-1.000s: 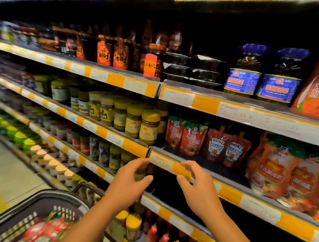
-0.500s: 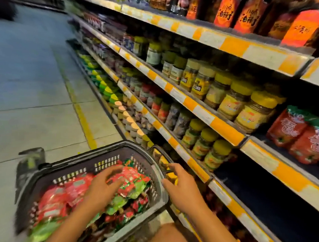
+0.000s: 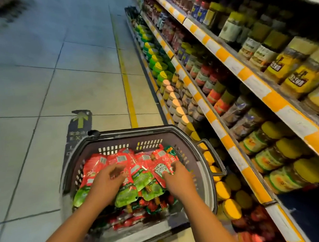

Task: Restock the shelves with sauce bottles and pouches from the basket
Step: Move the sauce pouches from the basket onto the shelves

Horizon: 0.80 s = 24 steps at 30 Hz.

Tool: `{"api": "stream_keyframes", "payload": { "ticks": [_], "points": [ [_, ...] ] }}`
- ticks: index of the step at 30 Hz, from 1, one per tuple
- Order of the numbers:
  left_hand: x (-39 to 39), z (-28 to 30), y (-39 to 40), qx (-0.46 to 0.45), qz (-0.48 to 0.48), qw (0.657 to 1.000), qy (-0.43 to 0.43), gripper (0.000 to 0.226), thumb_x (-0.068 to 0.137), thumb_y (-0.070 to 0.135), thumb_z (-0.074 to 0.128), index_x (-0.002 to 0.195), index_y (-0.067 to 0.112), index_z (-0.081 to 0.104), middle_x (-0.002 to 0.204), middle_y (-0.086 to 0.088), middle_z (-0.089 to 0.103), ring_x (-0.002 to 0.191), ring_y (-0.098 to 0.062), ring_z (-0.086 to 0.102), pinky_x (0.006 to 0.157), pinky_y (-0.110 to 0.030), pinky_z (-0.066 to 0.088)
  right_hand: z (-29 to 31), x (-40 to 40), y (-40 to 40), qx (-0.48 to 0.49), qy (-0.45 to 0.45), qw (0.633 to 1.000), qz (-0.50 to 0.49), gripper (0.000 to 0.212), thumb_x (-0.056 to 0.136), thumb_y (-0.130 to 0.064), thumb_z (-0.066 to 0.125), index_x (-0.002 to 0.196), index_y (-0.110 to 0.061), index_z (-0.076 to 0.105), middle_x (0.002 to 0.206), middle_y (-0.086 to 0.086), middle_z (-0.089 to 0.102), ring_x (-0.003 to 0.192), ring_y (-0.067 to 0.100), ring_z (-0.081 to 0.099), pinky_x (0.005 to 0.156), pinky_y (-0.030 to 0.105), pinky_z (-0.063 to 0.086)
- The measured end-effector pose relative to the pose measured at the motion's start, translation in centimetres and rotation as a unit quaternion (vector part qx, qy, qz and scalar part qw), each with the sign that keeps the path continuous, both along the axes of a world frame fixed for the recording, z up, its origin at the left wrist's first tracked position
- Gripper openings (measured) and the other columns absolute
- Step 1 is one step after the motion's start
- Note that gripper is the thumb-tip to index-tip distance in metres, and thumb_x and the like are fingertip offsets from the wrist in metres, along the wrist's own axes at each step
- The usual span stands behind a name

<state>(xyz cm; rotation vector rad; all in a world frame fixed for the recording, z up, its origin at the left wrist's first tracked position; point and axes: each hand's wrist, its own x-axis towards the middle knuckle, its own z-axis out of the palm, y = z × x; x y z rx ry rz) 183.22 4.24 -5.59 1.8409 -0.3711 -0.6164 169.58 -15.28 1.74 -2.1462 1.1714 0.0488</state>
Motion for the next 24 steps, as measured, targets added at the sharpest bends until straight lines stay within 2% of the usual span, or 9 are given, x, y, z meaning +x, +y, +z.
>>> {"api": "stream_keyframes", "payload": {
  "ticks": [2,4,7,13,15,18,19,22,24],
  "points": [
    [-0.2,-0.7,0.4,0.008,0.009,1.0,0.004,0.031,0.091,0.009,0.076,0.112,0.031,0.072,0.117,0.011,0.072,0.113,-0.006,0.065,0.096,-0.028,0.051,-1.4,0.3,-0.3,-0.004,0.021,1.0,-0.005,0.059,0.096,-0.035,0.068,0.146,-0.012,0.048,0.144,0.009,0.058,0.128,0.031,0.057,0.1,0.042,0.05],
    [-0.4,-1.0,0.7,0.014,0.01,1.0,0.003,0.035,0.091,0.01,0.077,0.115,0.035,0.071,0.118,0.014,0.071,0.114,-0.004,0.064,0.09,-0.021,0.049,-2.6,0.4,-0.5,-0.006,0.033,0.999,-0.005,0.054,0.095,-0.03,0.069,0.143,-0.013,0.05,0.138,0.009,0.061,0.121,0.032,0.06,0.096,0.042,0.053],
    [-0.6,-0.9,0.9,0.043,0.016,0.998,-0.039,0.038,0.089,0.01,0.077,0.117,0.034,0.068,0.12,0.017,0.065,0.112,0.001,0.059,0.091,-0.022,0.046,-4.1,0.6,-0.6,-0.014,0.044,0.999,-0.004,0.05,0.094,-0.025,0.068,0.141,-0.015,0.052,0.135,0.009,0.062,0.107,0.028,0.061,0.087,0.04,0.054],
    [-0.4,-0.4,1.6,0.093,0.017,0.989,-0.11,0.043,0.085,0.001,0.073,0.118,0.028,0.067,0.124,0.014,0.058,0.115,-0.005,0.054,0.086,-0.006,0.035,-5.7,0.9,-1.1,-0.056,0.065,0.996,-0.006,0.058,0.092,-0.018,0.069,0.147,-0.012,0.049,0.142,0.014,0.051,0.121,0.036,0.057,0.098,0.048,0.054],
    [-0.5,-0.3,2.1,0.096,0.023,0.988,-0.12,0.044,0.085,0.001,0.073,0.118,0.03,0.067,0.126,0.015,0.056,0.118,-0.006,0.053,0.094,-0.009,0.037,-5.8,0.9,-1.3,-0.049,0.062,0.997,-0.021,0.051,0.09,-0.016,0.069,0.138,-0.011,0.054,0.132,0.014,0.056,0.113,0.036,0.06,0.094,0.048,0.056],
    [-0.7,-0.2,2.7,0.108,0.027,0.987,-0.112,0.045,0.089,0.002,0.071,0.122,0.032,0.065,0.131,0.018,0.052,0.125,-0.009,0.052,0.111,-0.031,0.045,-5.8,0.9,-1.4,0.008,0.035,0.998,-0.045,0.036,0.083,-0.011,0.073,0.114,-0.013,0.055,0.107,0.008,0.066,0.095,0.033,0.066,0.081,0.047,0.059],
    [-0.7,-0.2,2.8,0.111,0.023,0.987,-0.114,0.046,0.089,0.001,0.07,0.122,0.033,0.065,0.132,0.018,0.051,0.126,-0.009,0.051,0.113,-0.033,0.044,-5.8,0.9,-1.4,0.027,0.033,0.998,-0.054,0.037,0.08,-0.011,0.076,0.109,-0.015,0.054,0.1,0.004,0.066,0.091,0.03,0.066,0.076,0.044,0.059],
    [-0.8,-0.3,3.0,0.127,0.008,0.983,-0.136,0.048,0.089,0.0,0.069,0.123,0.033,0.064,0.132,0.018,0.05,0.127,-0.006,0.047,0.111,-0.025,0.037,-5.6,0.8,-1.4,0.086,0.029,0.993,-0.074,0.035,0.075,-0.012,0.083,0.1,-0.014,0.059,0.092,0.0,0.067,0.083,0.023,0.065,0.068,0.034,0.053],
    [-0.9,-0.6,3.0,0.145,-0.013,0.977,-0.157,0.05,0.089,0.0,0.07,0.126,0.032,0.063,0.133,0.019,0.049,0.128,-0.005,0.046,0.109,-0.021,0.033,-5.6,0.7,-1.5,0.104,0.019,0.991,-0.082,0.028,0.073,-0.011,0.083,0.083,-0.017,0.057,0.079,-0.002,0.063,0.072,0.02,0.06,0.061,0.032,0.048]
  ]
}}
